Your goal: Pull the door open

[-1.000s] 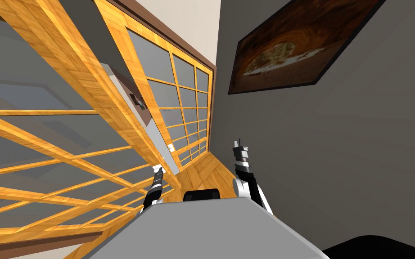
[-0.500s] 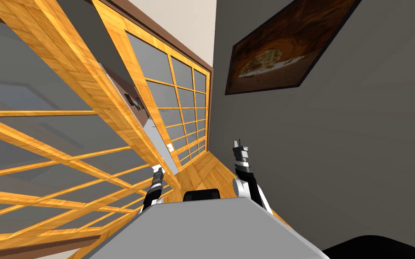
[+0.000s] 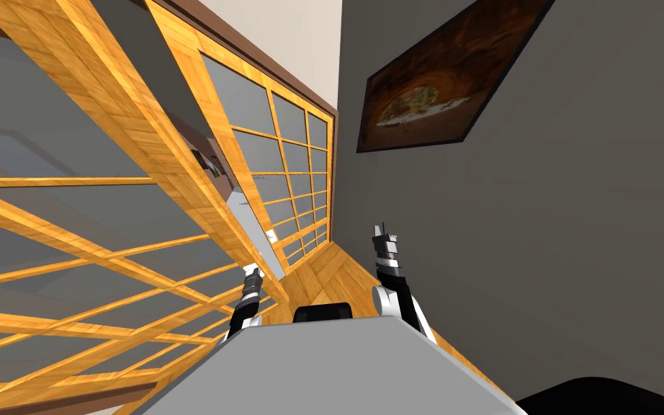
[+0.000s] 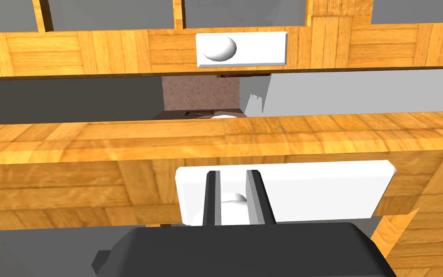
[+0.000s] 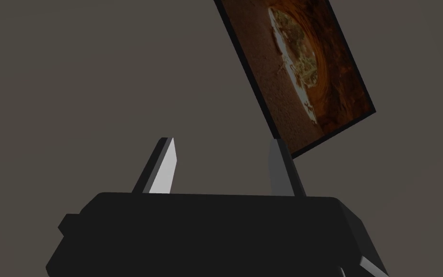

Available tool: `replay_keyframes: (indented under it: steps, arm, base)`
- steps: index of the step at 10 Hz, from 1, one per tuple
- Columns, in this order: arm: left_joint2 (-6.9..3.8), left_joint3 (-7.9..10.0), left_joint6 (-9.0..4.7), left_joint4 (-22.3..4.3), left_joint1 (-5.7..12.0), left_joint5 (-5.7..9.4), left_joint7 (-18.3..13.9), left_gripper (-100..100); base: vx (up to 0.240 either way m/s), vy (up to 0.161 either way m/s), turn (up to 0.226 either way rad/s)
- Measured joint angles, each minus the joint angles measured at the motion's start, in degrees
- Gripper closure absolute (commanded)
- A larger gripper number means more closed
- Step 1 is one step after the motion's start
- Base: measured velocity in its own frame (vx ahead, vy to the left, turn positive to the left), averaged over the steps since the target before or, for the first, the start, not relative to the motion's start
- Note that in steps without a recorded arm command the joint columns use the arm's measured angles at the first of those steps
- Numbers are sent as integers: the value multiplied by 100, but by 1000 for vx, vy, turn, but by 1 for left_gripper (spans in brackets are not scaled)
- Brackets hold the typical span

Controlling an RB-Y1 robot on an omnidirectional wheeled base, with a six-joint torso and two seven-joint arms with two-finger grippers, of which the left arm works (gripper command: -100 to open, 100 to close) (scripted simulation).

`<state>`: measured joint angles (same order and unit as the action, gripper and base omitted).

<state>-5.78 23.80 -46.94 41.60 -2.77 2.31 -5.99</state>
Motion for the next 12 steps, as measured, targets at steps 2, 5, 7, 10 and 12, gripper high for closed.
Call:
replay_keyframes:
  steps: [2, 5, 7, 10, 12]
  arm:
    - [-116, -72, -133, -224, 102, 117, -269, 100]
    - [-88, -159, -29, -17, 8, 222, -510, 100]
    - [-169, -241, -171, -244, 125, 381, -786, 100]
    - [-138, -362, -72, -12, 10, 494, -1108, -100]
    - [-125, -413, -74, -3, 38, 637, -1417, -100]
  base:
    - [-57, 10, -64]
    - [-36, 12, -56]
    - [-40, 18, -36]
    - [-61, 2, -71]
    - [-111, 35, -11]
